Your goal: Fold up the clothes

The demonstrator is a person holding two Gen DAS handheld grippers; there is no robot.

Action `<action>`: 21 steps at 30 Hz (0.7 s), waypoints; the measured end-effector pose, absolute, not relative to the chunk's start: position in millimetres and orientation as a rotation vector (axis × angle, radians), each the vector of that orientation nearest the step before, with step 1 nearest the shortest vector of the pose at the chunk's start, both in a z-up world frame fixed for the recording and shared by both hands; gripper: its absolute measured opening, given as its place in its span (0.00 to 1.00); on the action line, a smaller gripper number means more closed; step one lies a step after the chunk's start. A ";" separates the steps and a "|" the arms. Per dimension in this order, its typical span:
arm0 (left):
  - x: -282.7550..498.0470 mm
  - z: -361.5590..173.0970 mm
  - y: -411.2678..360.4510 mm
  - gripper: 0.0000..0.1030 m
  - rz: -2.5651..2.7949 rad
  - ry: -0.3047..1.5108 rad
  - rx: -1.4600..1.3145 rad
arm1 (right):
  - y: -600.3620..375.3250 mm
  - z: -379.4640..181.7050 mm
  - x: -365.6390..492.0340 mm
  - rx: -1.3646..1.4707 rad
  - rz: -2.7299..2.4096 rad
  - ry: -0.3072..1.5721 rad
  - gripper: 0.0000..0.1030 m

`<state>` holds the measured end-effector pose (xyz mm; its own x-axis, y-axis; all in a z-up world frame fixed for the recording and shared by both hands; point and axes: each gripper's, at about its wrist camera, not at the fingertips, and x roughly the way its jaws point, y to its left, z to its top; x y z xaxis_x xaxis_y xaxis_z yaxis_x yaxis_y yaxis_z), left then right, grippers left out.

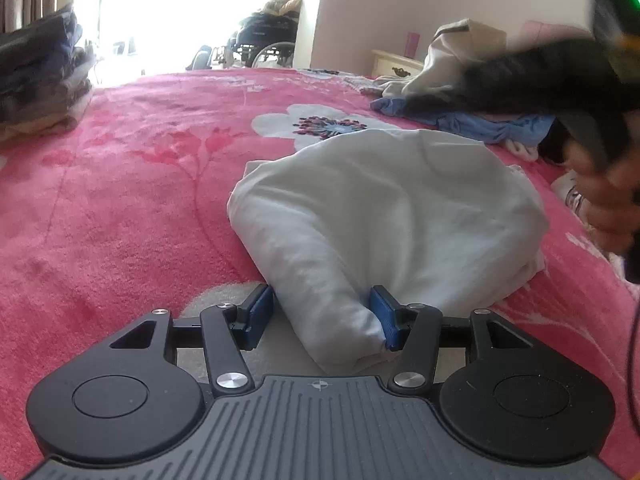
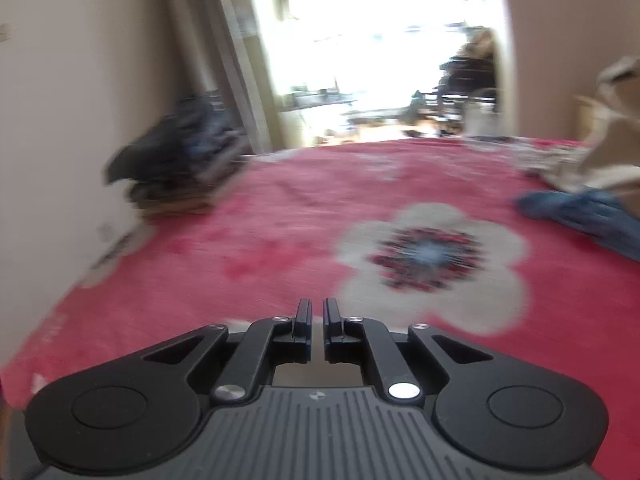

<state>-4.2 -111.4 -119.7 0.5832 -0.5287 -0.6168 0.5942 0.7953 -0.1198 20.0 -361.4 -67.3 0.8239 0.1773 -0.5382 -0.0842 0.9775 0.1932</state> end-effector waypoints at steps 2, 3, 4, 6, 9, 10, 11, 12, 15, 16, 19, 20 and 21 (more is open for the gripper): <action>-2.6 -117.8 -111.1 0.52 -0.660 0.695 0.103 | -384.1 -76.4 10.5 0.190 0.058 0.617 0.07; -0.6 -114.9 -109.5 0.52 -0.667 0.704 0.098 | -395.1 -79.5 5.9 0.211 0.017 0.623 0.07; 1.3 -112.0 -107.9 0.52 -0.674 0.713 0.093 | -406.2 -82.1 1.0 0.235 -0.022 0.627 0.07; 5.5 -103.9 -100.4 0.52 -0.692 0.739 0.062 | -430.8 -73.6 -14.0 0.362 -0.061 0.579 0.08; 12.8 -88.7 -83.9 0.57 -0.695 0.770 -0.033 | -459.6 -63.9 -32.6 0.514 -0.094 0.552 0.29; 16.9 -86.7 -78.4 0.60 -0.691 0.789 -0.078 | -466.5 -70.0 -33.1 0.577 -0.080 0.586 0.47; 21.0 -84.6 -72.9 0.60 -0.686 0.808 -0.123 | -473.5 -76.0 -33.7 0.639 -0.066 0.620 0.54; 25.2 -82.7 -67.4 0.60 -0.681 0.827 -0.168 | -480.4 -82.0 -34.3 0.702 -0.051 0.654 0.66; 43.5 -87.7 -61.0 0.60 -0.667 0.913 -0.282 | -501.1 -100.4 -36.0 0.891 -0.007 0.754 0.73; 50.2 -91.3 -61.7 0.60 -0.663 0.948 -0.299 | -504.6 -112.1 -34.9 0.960 0.009 0.790 0.75; 64.7 -108.4 -68.3 0.59 -0.670 1.059 -0.316 | -503.5 -139.8 -31.5 1.099 0.046 0.876 0.76; 67.6 -113.1 -69.6 0.59 -0.675 1.077 -0.320 | -501.6 -143.0 -30.6 1.101 0.055 0.883 0.76; 69.7 -115.3 -69.3 0.59 -0.685 1.083 -0.327 | -499.3 -143.1 -29.3 1.087 0.058 0.883 0.79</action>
